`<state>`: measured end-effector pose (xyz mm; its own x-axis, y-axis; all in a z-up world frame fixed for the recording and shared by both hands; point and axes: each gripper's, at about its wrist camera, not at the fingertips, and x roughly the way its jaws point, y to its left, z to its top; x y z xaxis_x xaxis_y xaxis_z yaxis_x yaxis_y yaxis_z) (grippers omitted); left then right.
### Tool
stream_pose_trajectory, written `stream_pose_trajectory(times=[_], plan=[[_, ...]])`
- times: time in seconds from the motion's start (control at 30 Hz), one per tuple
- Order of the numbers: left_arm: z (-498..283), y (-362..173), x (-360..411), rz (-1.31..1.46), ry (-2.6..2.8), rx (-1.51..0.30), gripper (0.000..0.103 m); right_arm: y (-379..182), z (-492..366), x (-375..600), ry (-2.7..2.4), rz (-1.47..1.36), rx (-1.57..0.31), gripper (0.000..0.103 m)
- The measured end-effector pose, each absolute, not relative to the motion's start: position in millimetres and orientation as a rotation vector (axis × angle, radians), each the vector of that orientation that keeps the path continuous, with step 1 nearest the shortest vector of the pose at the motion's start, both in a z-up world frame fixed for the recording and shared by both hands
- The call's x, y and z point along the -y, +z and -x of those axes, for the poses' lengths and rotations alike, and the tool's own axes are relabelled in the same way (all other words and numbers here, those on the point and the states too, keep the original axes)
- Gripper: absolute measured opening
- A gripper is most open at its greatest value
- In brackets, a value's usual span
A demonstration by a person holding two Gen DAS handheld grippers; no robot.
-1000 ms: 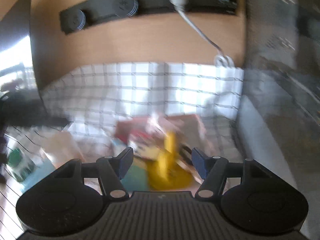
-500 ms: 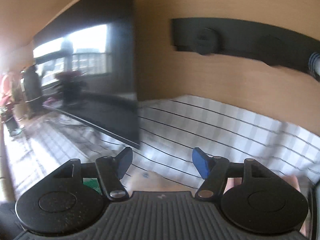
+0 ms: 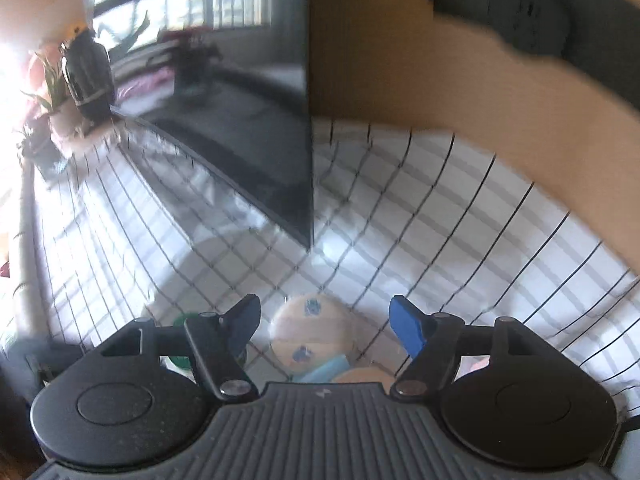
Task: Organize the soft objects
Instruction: 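Grasp the round beige zippered pouch by its zipper edge with the left tool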
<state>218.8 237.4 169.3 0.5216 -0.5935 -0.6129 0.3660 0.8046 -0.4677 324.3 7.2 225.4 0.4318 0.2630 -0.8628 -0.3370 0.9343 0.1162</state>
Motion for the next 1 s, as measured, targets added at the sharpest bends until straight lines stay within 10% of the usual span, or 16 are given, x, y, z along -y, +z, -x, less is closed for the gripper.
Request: stream_pose_trajectory(times=[0.1,0.17,0.2,1.0], plan=[[-269,167,-246,0.426,-0.579,-1.004,0.024,194,-346,-3,0.360,0.072,-1.131,0.066],[-303,158,-247,0.456,-0.564,-1.094,0.024,170,-358,0,0.367,0.062,-1.193,0.025],[-316,151,-247,0.458,-0.564,-1.126,0.024,159,-363,4,0.366,0.034,-1.228,0.020],[-436,35,-235,0.472,-0.661,-1.406,0.027,63,-408,10,0.255,-0.142,-1.516,0.019]])
